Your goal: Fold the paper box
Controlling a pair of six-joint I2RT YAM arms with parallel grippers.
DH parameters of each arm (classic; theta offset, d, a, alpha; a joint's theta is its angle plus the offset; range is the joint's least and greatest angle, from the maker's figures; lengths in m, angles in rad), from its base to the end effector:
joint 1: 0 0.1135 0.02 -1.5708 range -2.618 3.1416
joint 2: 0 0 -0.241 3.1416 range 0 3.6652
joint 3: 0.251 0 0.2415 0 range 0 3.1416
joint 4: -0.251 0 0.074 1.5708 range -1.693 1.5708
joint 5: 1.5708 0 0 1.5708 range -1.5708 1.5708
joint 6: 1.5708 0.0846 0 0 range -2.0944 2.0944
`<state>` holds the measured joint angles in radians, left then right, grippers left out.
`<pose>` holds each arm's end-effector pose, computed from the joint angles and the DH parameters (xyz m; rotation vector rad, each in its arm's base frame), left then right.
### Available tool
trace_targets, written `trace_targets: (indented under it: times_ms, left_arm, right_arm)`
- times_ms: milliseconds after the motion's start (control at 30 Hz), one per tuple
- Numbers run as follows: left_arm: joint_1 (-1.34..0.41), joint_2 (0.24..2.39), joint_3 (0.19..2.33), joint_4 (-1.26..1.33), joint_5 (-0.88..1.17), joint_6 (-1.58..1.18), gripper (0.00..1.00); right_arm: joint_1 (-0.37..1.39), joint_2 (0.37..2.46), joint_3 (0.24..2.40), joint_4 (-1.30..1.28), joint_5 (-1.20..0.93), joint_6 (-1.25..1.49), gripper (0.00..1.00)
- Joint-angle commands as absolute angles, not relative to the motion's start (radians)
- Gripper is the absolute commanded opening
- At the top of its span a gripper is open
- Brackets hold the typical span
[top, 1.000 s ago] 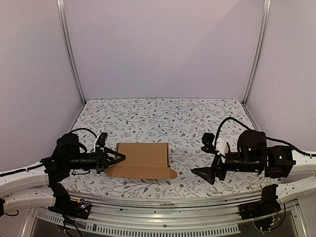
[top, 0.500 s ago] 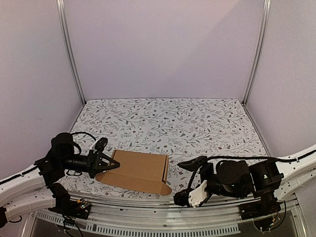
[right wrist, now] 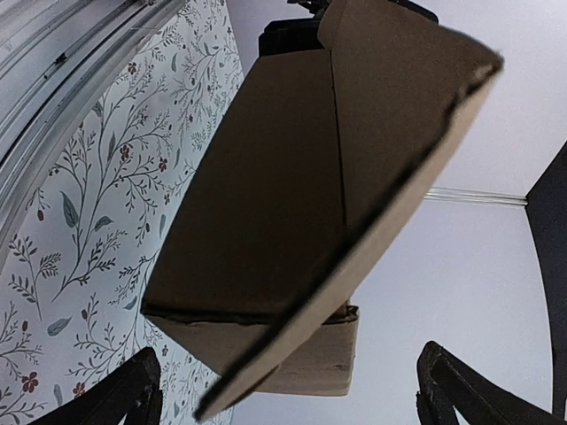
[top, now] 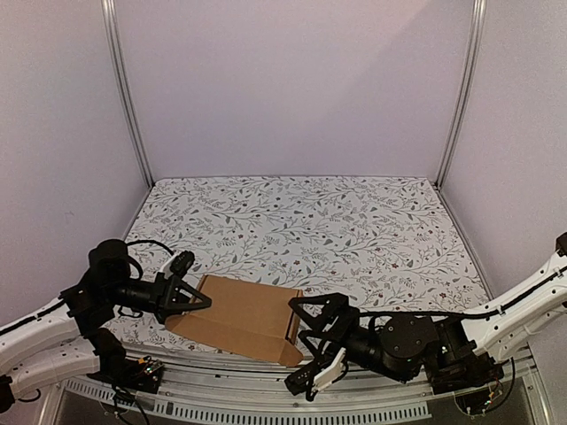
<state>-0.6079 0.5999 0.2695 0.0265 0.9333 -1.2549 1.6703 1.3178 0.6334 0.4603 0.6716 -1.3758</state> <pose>0.1093 -0.1589 0.1932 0.0733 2.3732 -1.9817 0.0210 0.3192 0.2142 -1.6725 0.5529 -0.3873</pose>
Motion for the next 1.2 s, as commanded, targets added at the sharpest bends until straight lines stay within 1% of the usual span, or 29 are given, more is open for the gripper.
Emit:
trace_targets:
  times_ms: [0, 167, 233, 400, 533, 633, 733, 867, 933, 1000, 1100, 1167]
  left_arm:
    - [-0.595, 0.585, 0.265, 0.003, 0.97, -1.244, 0.23]
    - [-0.595, 0.58, 0.268, 0.003, 0.973, -1.241, 0.23]
    - [-0.595, 0.581, 0.268, -0.025, 0.973, -1.234, 0.23]
    - [-0.595, 0.584, 0.265, -0.041, 0.97, -1.227, 0.24]
    - [-0.595, 0.579, 0.267, -0.046, 0.967, -1.231, 0.26]
    - [-0.595, 0.574, 0.266, -0.052, 0.965, -1.232, 0.29]
    - [-0.595, 0.574, 0.266, -0.052, 0.963, -1.232, 0.31]
    - [-0.595, 0.578, 0.266, -0.052, 0.963, -1.231, 0.33]
    - [-0.595, 0.578, 0.269, -0.053, 0.961, -1.23, 0.35]
    - [-0.595, 0.577, 0.272, -0.055, 0.959, -1.224, 0.4]
    - [-0.595, 0.558, 0.281, -0.057, 0.945, -1.21, 0.55]
    - [-0.596, 0.533, 0.298, -0.068, 0.922, -1.19, 0.65]
  right_arm:
    - [1.679, 1.359, 0.633, 0.579, 0.667, -1.455, 0.99]
    - [1.679, 1.394, 0.635, 0.603, 0.665, -1.454, 0.98]
    - [1.679, 1.398, 0.637, 0.604, 0.668, -1.448, 0.93]
    - [1.679, 1.408, 0.651, 0.602, 0.675, -1.439, 0.73]
    - [1.679, 1.413, 0.655, 0.601, 0.673, -1.437, 0.68]
    - [1.68, 1.418, 0.656, 0.601, 0.674, -1.437, 0.64]
    - [1.679, 1.423, 0.659, 0.6, 0.672, -1.433, 0.62]
    - [1.679, 1.432, 0.665, 0.599, 0.673, -1.433, 0.53]
    - [1.679, 1.433, 0.666, 0.599, 0.673, -1.432, 0.48]
    - [1.68, 1.433, 0.667, 0.599, 0.676, -1.426, 0.44]
    - [1.68, 1.434, 0.668, 0.603, 0.689, -1.404, 0.39]
    - [1.681, 1.43, 0.663, 0.606, 0.698, -1.382, 0.39]
